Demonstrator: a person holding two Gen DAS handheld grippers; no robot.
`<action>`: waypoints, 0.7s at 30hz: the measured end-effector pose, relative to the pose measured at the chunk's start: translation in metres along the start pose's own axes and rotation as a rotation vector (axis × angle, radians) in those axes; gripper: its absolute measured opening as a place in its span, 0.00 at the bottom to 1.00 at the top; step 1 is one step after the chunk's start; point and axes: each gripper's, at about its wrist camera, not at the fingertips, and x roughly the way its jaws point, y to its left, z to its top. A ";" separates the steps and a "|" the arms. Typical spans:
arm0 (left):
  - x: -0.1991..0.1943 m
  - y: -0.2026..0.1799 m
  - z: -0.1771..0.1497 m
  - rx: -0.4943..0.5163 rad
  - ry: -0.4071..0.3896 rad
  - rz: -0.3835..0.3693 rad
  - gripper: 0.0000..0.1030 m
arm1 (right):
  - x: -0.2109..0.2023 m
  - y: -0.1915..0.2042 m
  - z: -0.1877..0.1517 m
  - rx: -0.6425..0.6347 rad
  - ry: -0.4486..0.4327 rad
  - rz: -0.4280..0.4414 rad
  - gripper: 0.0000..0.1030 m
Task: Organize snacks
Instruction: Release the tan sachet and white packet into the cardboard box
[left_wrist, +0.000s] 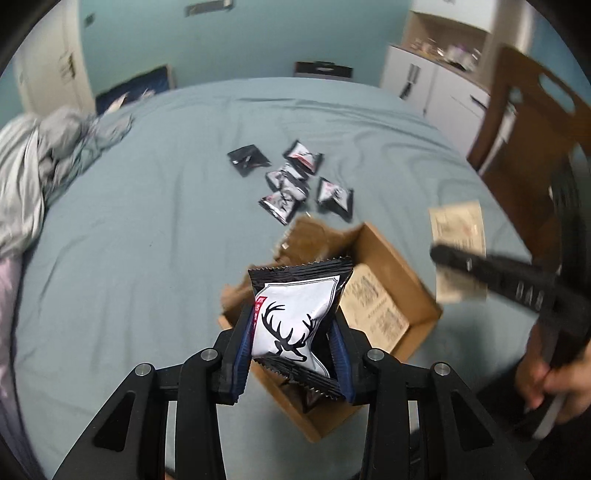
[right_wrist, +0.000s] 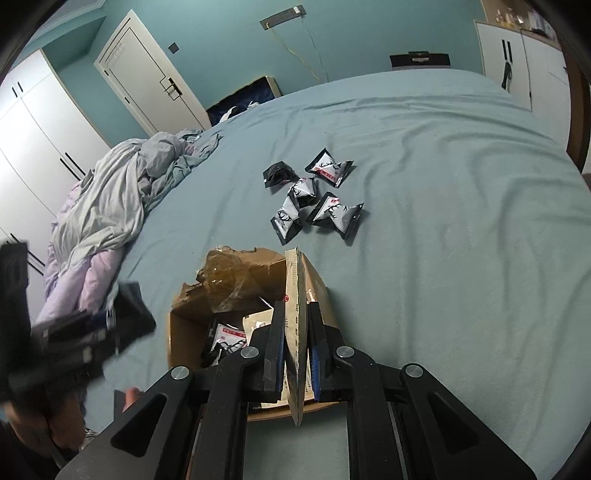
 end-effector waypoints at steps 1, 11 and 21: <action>0.003 -0.002 -0.003 0.008 0.008 -0.013 0.38 | 0.001 0.001 -0.001 0.000 0.000 0.000 0.08; 0.008 0.009 -0.006 0.019 0.009 0.078 0.82 | 0.001 0.002 -0.002 0.015 -0.011 -0.014 0.08; 0.004 0.031 -0.004 -0.071 -0.021 0.131 0.82 | 0.008 0.028 -0.003 -0.140 0.024 -0.055 0.08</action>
